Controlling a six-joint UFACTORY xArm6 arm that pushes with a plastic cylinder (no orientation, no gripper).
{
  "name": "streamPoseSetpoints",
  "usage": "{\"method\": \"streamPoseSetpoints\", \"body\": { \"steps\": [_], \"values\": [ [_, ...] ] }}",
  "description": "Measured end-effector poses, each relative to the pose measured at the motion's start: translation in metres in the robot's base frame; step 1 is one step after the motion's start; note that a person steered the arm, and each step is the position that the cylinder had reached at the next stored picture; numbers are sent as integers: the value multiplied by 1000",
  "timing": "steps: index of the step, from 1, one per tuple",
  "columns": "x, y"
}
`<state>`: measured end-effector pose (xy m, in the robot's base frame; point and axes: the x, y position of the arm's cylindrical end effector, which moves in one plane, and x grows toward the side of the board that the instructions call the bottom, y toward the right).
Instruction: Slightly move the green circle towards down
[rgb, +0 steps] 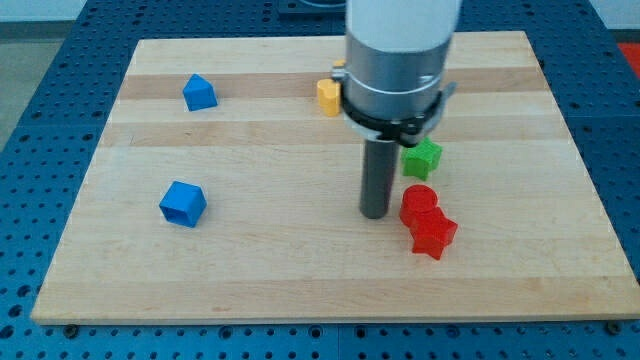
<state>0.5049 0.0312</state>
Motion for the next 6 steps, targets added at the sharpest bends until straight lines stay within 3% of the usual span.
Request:
{"method": "streamPoseSetpoints", "body": {
  "steps": [2, 6],
  "values": [
    [-82, -25],
    [-230, 28]
  ]
}}
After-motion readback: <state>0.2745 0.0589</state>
